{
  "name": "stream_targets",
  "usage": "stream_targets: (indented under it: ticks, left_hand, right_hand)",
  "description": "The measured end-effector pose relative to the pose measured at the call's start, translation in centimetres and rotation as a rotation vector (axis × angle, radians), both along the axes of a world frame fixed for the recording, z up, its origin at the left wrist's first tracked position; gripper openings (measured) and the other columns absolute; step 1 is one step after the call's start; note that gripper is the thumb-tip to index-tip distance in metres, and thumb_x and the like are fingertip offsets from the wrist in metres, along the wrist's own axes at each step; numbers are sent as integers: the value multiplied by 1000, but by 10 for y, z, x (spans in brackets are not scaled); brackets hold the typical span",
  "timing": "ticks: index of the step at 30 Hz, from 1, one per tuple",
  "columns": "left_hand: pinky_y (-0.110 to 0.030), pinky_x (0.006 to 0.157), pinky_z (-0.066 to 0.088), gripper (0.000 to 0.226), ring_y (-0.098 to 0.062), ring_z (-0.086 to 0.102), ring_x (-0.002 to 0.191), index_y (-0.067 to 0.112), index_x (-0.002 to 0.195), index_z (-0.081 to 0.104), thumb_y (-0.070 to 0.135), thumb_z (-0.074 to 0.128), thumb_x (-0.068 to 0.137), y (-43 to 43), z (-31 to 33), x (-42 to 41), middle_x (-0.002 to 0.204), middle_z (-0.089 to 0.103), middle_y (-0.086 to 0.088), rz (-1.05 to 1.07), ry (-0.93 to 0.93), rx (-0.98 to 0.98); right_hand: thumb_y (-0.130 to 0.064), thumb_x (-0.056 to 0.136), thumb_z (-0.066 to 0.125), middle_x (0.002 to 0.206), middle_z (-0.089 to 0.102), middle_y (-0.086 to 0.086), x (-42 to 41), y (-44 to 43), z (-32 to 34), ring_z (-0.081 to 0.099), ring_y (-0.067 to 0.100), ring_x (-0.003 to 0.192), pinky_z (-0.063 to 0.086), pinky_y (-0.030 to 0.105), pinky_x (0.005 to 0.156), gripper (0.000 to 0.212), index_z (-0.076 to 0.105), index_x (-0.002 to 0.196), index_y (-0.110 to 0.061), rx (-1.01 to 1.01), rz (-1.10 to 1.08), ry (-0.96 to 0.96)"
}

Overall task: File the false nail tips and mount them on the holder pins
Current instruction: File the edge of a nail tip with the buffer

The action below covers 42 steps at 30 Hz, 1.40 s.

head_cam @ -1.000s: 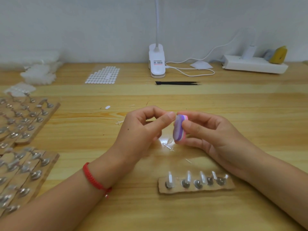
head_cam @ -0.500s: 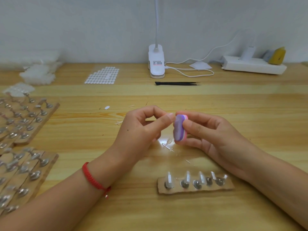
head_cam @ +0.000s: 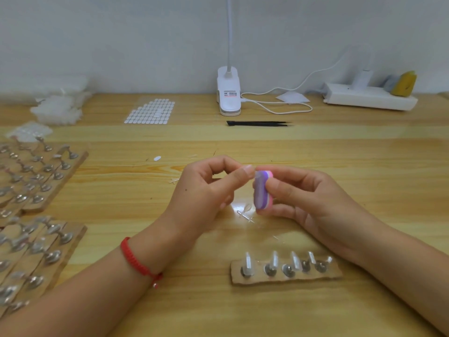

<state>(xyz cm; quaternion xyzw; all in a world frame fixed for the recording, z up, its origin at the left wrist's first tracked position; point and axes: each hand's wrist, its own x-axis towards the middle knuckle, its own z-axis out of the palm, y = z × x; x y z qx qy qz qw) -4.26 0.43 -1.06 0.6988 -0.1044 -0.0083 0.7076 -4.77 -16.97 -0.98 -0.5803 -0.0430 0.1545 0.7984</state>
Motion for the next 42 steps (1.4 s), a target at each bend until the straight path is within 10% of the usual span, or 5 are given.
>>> stream_targets:
  ticks: [42]
  left_hand:
    - [-10,43,28,18,0,32,38,12,65,58,26,65,74,-4,3,-6,41,46,15,-53,-53,22]
  right_hand:
    - [-17,70,69,96,74,13,0,0,1,71,17,82,57,25,66,28,77,96,-8,48,-49,17]
